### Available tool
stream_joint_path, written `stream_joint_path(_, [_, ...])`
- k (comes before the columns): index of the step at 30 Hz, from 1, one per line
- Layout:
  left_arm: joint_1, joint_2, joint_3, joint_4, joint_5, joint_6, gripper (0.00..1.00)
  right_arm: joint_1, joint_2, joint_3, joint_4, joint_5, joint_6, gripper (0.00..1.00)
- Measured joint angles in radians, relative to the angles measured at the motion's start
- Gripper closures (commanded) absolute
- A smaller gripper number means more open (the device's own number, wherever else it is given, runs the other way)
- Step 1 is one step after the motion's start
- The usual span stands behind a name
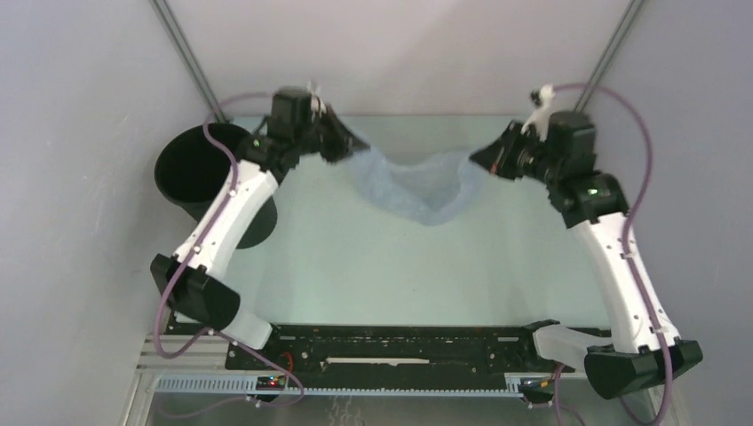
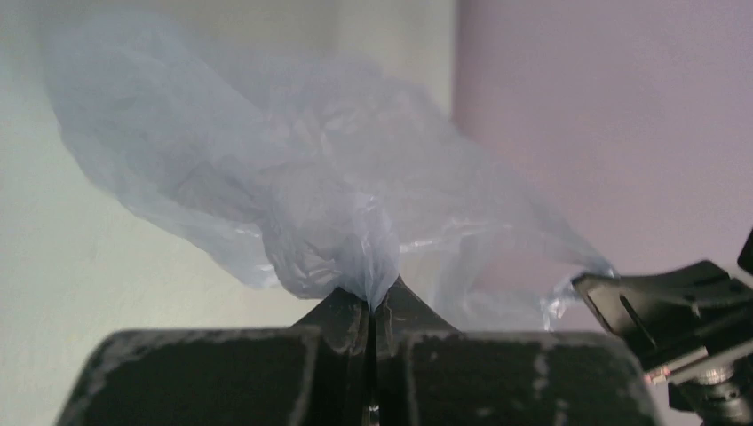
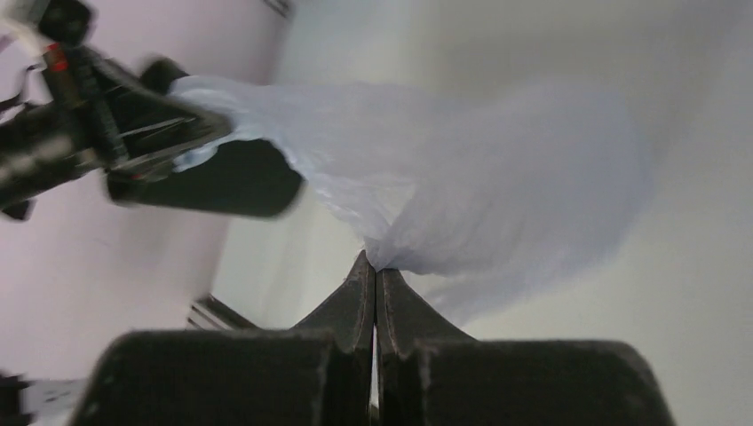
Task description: Put the trash bags into the trash bin
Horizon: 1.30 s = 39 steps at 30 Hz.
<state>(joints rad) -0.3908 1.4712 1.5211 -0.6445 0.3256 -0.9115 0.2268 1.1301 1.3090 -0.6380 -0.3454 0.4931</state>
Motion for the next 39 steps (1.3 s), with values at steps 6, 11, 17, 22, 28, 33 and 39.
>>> stream_joint_path(6, [-0.088, 0.038, 0.511, 0.017, -0.065, 0.087, 1.00, 0.062, -0.058, 0.409, -0.001, 0.019, -0.057, 1.00])
stream_joint_path(11, [-0.136, -0.316, 0.196, 0.119, -0.108, 0.116, 1.00, 0.076, -0.324, 0.254, 0.011, 0.031, -0.069, 1.00])
stream_joint_path(17, [-0.110, -0.392, -0.356, 0.237, -0.048, 0.047, 1.00, 0.074, -0.443, -0.161, -0.047, 0.012, -0.023, 1.00])
stream_joint_path(22, [-0.113, -0.257, -0.640, 0.161, -0.014, -0.016, 1.00, 0.074, -0.502, -0.380, -0.182, -0.010, 0.042, 1.00])
stream_joint_path(28, [-0.117, -0.333, -0.547, 0.192, 0.006, -0.022, 1.00, 0.074, -0.553, -0.357, -0.179, -0.030, 0.041, 1.00])
stream_joint_path(33, [-0.117, -0.333, -0.504, 0.223, 0.011, -0.022, 1.00, 0.045, -0.472, -0.357, -0.188, -0.048, 0.026, 1.00])
stream_joint_path(39, [-0.117, -0.324, -0.501, 0.213, 0.020, -0.019, 1.00, 0.008, -0.473, -0.358, -0.180, -0.103, 0.031, 1.00])
